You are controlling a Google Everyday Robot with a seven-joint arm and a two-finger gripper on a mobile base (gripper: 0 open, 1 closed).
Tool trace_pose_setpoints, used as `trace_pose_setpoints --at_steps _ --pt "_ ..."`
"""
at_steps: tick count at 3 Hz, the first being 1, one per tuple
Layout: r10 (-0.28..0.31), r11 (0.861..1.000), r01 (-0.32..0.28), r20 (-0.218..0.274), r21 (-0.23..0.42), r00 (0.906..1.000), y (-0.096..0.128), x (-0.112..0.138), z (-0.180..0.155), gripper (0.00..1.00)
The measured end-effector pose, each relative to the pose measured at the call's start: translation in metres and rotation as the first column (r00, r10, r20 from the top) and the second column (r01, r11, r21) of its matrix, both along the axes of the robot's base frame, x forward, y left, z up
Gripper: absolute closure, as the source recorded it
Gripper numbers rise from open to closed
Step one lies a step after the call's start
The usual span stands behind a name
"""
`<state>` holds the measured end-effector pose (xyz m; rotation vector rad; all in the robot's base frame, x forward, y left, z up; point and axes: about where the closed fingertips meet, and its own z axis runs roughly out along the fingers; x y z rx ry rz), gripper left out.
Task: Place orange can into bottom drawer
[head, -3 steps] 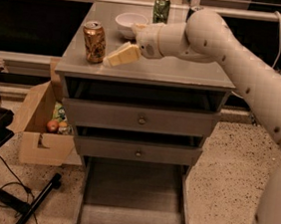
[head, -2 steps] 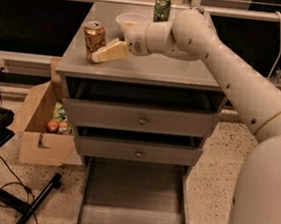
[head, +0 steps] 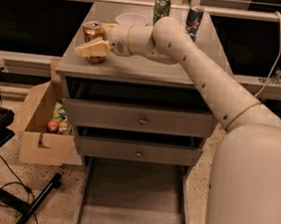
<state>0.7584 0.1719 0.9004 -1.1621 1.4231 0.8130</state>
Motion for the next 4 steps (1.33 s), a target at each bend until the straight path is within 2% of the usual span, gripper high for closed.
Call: trace_pose_setpoints --at_steps 2,3,4 --pt "0.052 0.995 -0.051 -0.006 0.089 0.9986 0.049 0.021 -0.011 0.63" --pt "0.076 0.994 -0.076 0.006 0.084 0.9971 0.042 0.013 -0.001 0.87" --pt "0.098 0.993 -0.099 0.025 0.057 0.9949 0.012 -0.02 0.026 1.0"
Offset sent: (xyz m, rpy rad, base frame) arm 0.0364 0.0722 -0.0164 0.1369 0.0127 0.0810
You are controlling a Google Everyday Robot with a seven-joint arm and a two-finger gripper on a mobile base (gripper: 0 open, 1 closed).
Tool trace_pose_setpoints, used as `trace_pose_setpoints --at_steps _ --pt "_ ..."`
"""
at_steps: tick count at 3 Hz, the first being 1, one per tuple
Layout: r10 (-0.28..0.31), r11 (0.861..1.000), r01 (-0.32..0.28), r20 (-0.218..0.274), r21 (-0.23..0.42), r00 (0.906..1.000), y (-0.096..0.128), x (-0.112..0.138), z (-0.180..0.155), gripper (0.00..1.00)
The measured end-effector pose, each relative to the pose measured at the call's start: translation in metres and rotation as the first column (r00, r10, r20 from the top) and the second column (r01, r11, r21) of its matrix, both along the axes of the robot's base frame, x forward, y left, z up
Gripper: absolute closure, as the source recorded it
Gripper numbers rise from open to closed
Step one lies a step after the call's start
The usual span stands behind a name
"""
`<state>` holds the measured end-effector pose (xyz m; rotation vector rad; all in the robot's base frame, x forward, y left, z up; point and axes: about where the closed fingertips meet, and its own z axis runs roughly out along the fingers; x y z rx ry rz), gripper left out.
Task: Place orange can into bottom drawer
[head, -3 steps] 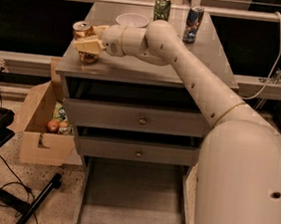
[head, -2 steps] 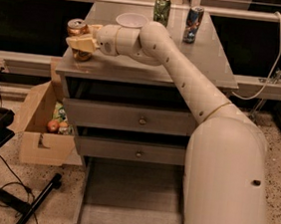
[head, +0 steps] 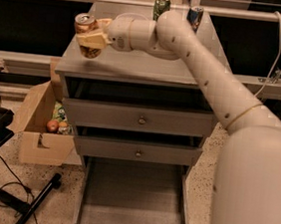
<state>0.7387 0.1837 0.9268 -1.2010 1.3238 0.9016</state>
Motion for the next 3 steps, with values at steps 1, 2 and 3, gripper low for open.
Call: trace_pose_setpoints --at_steps 1,2,3 --pt "-0.028 0.998 0.028 -0.001 -0.055 0.9996 -0.051 -0.045 0.014 1.0" --pt "-0.094 0.993 0.094 -0.007 -0.078 0.9955 -0.099 -0.086 0.007 1.0" --pt "-0.159 0.984 0.152 -0.072 -0.098 0.9846 -0.157 -0.136 -0.068 1.0"
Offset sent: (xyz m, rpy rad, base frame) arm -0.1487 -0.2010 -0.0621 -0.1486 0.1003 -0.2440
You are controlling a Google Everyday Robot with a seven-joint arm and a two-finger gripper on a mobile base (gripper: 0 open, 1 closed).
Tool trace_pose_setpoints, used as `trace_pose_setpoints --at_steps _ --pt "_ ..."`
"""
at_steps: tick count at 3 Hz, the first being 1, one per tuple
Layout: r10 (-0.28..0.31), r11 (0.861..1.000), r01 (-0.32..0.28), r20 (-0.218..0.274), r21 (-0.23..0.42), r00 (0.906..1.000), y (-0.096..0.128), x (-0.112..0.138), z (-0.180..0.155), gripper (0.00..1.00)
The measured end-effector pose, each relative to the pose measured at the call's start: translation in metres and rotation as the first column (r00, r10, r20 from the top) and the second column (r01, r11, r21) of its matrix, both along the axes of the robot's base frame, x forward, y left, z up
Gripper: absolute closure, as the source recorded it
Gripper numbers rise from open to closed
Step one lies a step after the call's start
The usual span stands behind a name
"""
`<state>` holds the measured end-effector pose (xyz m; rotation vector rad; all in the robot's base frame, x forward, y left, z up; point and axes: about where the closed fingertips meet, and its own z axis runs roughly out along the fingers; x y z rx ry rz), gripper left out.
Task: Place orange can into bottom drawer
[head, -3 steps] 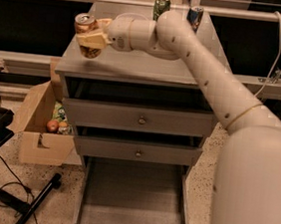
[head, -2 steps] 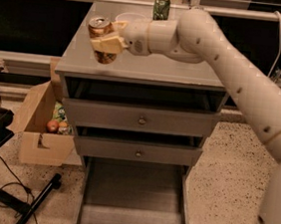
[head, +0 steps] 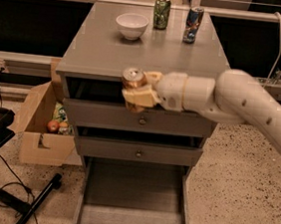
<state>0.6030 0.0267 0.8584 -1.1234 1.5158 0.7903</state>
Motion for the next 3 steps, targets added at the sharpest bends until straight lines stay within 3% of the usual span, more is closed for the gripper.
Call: trace_pose_setpoints --at_steps 1,2,3 --pt "-0.027 1.0 0.027 -0.032 0.006 0.9991 -0.04 -0.028 -0.057 1.0" --pt "-0.046 0.997 0.049 -0.043 0.067 0.998 -0.065 -0.054 -0.124 1.0" --pt "-0.045 0.997 0.047 -0.043 0.066 0.9981 -0.064 -0.054 -0.122 1.0"
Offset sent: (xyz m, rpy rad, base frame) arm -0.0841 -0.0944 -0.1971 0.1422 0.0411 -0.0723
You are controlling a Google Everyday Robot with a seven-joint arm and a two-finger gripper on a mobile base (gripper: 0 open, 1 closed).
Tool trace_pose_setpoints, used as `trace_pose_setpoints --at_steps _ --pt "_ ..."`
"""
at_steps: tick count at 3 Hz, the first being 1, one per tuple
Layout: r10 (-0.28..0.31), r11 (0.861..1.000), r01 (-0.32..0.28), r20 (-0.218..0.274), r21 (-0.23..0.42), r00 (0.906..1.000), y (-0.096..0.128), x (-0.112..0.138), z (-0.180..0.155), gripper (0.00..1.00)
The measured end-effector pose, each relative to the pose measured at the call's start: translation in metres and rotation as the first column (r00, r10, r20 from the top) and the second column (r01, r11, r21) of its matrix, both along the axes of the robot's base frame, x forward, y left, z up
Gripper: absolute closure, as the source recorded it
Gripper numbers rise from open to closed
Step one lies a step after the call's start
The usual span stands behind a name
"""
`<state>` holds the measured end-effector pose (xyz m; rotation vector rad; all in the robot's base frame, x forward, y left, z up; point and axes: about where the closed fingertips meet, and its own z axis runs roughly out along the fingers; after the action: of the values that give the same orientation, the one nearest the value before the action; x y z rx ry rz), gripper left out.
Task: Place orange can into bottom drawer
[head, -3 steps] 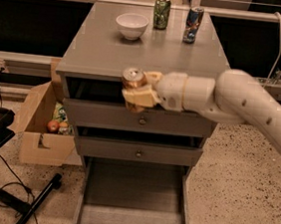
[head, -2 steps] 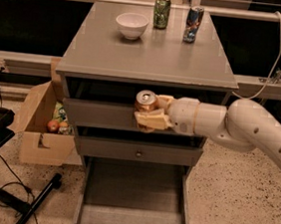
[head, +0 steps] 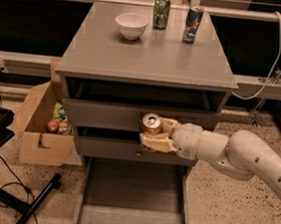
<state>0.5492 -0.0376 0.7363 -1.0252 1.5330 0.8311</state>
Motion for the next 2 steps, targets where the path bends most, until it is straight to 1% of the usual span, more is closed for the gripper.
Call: trace_pose_setpoints --at_steps 1,2 --pt "0.017 1.0 -0.017 -0.045 0.002 0.9988 0.012 0.005 -0.029 1.0" --pt "0.074 0.997 -0.069 -0.148 0.04 0.9861 0.022 -0.016 -0.134 1.0"
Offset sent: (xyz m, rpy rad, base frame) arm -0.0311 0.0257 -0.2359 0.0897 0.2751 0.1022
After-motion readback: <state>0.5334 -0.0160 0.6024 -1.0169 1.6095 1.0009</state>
